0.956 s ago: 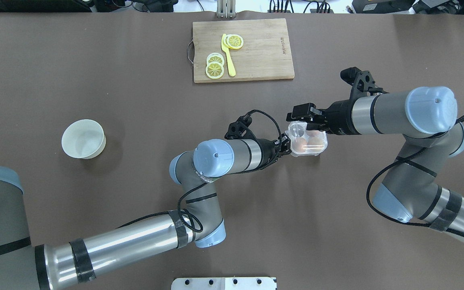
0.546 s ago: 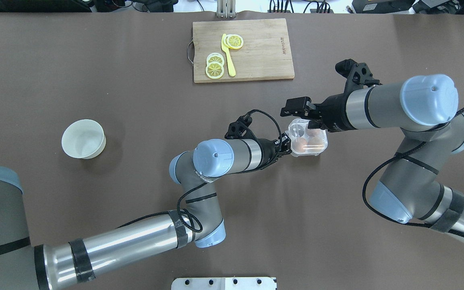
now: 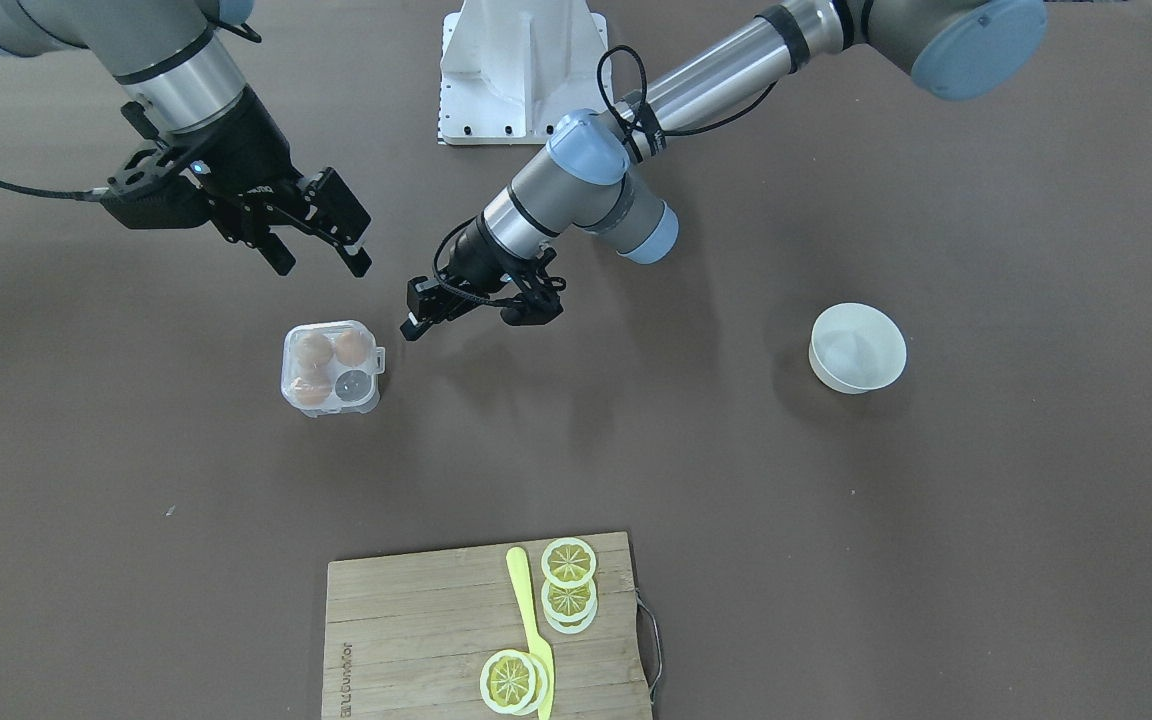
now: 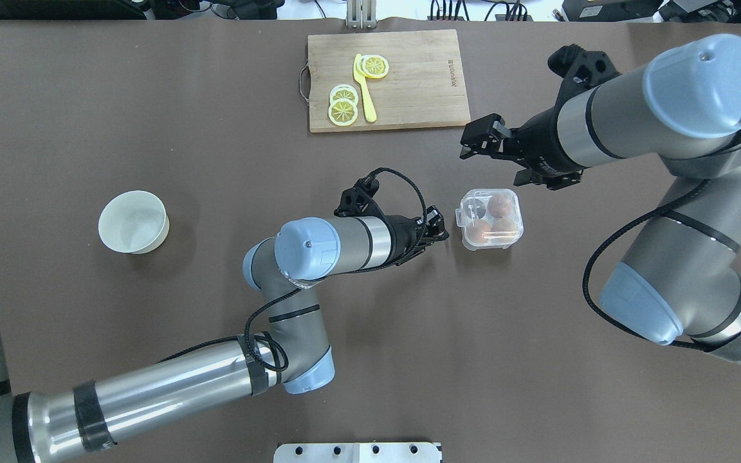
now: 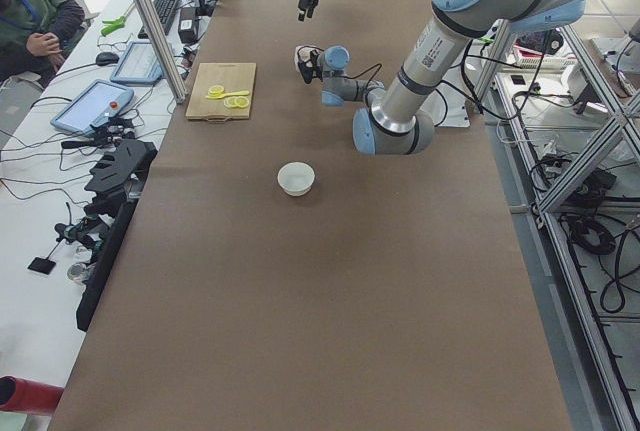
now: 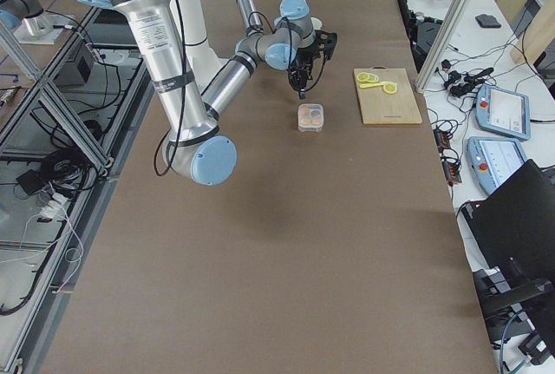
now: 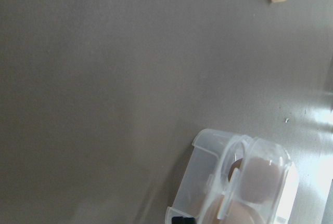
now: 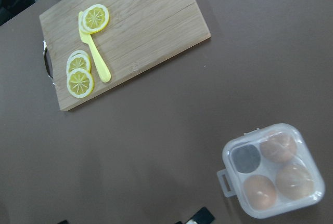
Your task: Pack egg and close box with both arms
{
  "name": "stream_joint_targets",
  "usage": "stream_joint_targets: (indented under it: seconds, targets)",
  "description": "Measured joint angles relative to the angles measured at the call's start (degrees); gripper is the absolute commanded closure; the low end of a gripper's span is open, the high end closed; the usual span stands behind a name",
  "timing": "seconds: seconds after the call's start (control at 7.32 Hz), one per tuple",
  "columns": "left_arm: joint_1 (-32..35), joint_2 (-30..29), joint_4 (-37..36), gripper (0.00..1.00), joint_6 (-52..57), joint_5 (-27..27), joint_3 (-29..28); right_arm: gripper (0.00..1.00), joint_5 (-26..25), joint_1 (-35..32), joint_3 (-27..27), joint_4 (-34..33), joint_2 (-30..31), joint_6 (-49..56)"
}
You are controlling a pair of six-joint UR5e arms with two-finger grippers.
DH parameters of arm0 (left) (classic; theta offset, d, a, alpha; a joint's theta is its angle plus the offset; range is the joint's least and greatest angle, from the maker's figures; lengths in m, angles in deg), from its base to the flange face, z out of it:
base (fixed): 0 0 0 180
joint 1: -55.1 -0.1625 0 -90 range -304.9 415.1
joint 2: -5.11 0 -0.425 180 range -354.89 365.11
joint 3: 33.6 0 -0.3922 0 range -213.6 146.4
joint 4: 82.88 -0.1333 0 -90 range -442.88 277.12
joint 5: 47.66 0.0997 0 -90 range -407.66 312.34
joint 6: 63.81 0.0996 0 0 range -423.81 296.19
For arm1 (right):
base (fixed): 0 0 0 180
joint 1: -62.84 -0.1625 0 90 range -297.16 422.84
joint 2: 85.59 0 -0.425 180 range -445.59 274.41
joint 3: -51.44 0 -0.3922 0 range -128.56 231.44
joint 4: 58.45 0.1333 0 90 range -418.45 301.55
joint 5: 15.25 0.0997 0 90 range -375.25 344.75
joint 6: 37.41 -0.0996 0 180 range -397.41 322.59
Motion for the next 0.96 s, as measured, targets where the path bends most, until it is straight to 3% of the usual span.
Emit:
stream_joint_targets:
  seconds: [0.14, 0.41, 0.55, 0.96]
  targets:
    - [0.9, 2.3, -3.7, 0.02, 2.2, -2.4, 4.6, 0.00, 0.4, -1.6, 2.0, -5.6, -0.2, 1.7]
    - [2.4, 8.3, -14.1, 0.01, 11.3, -6.7, 16.2, 0.00, 2.9, -6.5, 3.6, -13.0, 0.1, 7.8]
    - [3.2, 10.6, -23.5, 0.01, 16.1, -7.8, 22.9, 0.00, 4.5, -8.9, 3.8, -15.3, 1.3, 12.1]
    - [5.8, 18.5, -61.6, 0.01, 38.4, -10.4, 49.8, 0.00, 5.6, -13.3, 5.6, -18.3, 13.5, 31.3]
